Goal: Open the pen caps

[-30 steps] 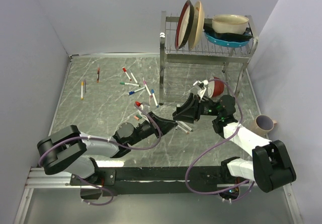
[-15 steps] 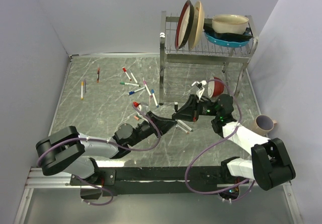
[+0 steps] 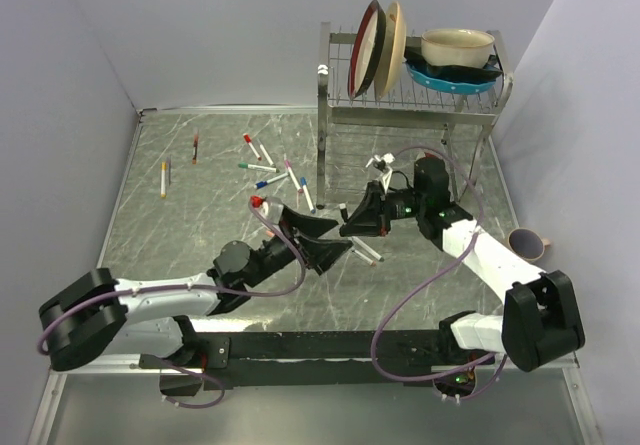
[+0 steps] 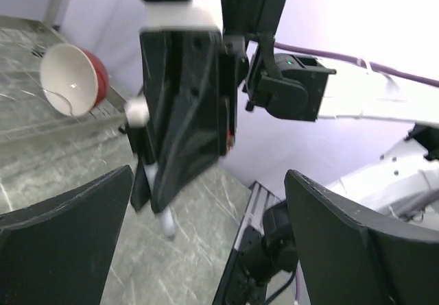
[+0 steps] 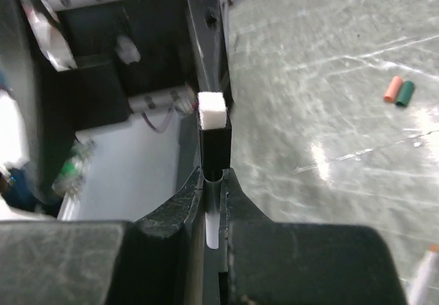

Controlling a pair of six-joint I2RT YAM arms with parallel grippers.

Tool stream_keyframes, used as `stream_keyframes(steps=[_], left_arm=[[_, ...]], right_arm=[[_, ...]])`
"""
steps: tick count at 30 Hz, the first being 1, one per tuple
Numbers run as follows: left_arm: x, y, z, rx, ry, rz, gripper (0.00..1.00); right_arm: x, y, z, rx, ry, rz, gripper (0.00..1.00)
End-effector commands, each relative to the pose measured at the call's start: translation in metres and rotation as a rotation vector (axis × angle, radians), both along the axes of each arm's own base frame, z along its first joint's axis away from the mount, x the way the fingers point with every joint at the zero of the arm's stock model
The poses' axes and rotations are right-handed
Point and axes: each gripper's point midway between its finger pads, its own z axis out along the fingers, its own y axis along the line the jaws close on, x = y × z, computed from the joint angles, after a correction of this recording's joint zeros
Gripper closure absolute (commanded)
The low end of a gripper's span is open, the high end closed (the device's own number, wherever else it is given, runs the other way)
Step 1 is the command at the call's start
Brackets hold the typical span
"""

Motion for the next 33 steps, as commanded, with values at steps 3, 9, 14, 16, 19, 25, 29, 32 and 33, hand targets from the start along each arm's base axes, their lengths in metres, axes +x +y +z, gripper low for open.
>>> stream_keyframes(steps=[3,9,14,16,19,25,29,32,33], left_arm=[[0.036,-0.001,0.011,0.037,0.160,0.101,0.06],[0.047,-0.018,0.007,0.040,0.256,0.080,0.27],[0.045,-0.021,0.002,0.050,0.260,0.066,0.29],[0.045,-0.020,0.000,0.053,0.261,0.063,0.29],[0.041,-0.021,-0.005,0.049,0.261,0.045,0.33],[0.035,-0.032,-0.011,0.051,0.253,-0.018,0.51],[0.033,-0.036,-0.015,0.057,0.249,-0.037,0.52],[0.035,-0.033,-0.014,0.050,0.250,-0.026,0.53],[0.036,-0.032,-0.015,0.052,0.251,-0.018,0.56]], right_arm=[[-0.024,0.000,-0.014,-0.041,-0.053,0.141,1.00],[-0.025,-0.001,-0.014,-0.043,-0.059,0.145,1.00],[-0.025,0.000,-0.013,-0.043,-0.061,0.145,1.00],[-0.025,0.000,-0.012,-0.036,-0.056,0.151,1.00],[-0.023,0.000,-0.010,-0.024,-0.031,0.156,1.00],[-0.020,0.000,-0.009,-0.018,-0.017,0.142,1.00],[-0.016,-0.003,-0.007,-0.013,0.015,0.126,1.00],[-0.014,-0.004,-0.008,-0.012,0.034,0.120,1.00],[-0.014,-0.004,-0.009,-0.013,0.040,0.118,1.00]])
